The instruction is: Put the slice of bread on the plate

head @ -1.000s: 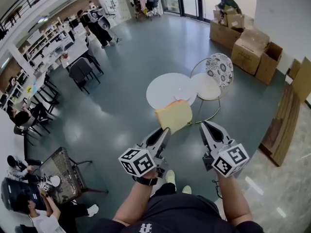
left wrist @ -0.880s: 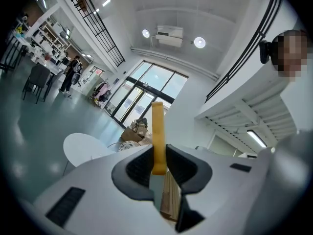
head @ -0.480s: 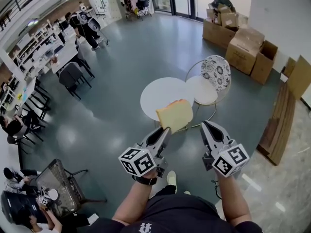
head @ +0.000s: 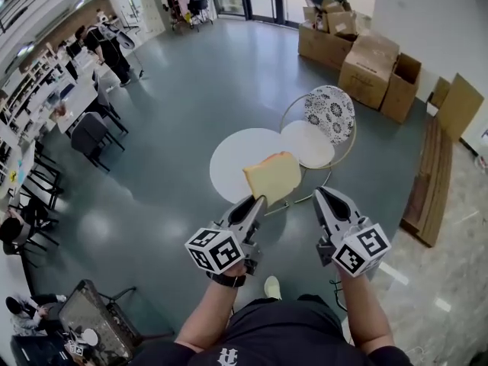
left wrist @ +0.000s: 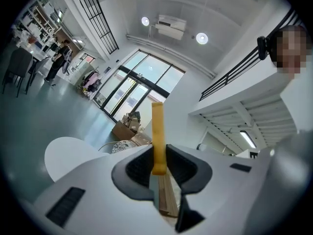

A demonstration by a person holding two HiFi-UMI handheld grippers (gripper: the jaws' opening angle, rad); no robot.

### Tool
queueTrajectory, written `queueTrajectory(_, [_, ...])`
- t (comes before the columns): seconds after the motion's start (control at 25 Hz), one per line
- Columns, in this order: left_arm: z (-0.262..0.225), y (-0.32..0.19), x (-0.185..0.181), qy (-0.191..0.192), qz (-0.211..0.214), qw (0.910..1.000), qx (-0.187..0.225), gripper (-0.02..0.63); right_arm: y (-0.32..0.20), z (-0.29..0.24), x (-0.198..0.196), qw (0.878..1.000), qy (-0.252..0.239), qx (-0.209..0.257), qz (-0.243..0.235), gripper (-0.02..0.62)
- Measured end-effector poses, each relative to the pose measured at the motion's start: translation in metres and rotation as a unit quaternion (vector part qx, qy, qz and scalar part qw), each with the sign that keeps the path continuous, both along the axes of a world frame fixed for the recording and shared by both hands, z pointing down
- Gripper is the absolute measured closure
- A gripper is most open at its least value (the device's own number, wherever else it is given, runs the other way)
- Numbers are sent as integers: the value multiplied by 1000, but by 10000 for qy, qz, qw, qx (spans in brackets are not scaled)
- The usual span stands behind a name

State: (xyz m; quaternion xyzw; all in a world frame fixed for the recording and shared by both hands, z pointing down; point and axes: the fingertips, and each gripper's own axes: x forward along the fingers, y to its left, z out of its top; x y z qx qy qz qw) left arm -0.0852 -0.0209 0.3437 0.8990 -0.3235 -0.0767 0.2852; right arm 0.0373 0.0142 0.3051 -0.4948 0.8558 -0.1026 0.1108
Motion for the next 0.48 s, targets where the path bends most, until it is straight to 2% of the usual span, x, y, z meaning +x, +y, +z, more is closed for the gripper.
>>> queueTrajectory(0.48, [26, -63, -1, -83, 56, 9997, -242, 522, -60, 15, -7, 9999, -16, -136, 7, 589])
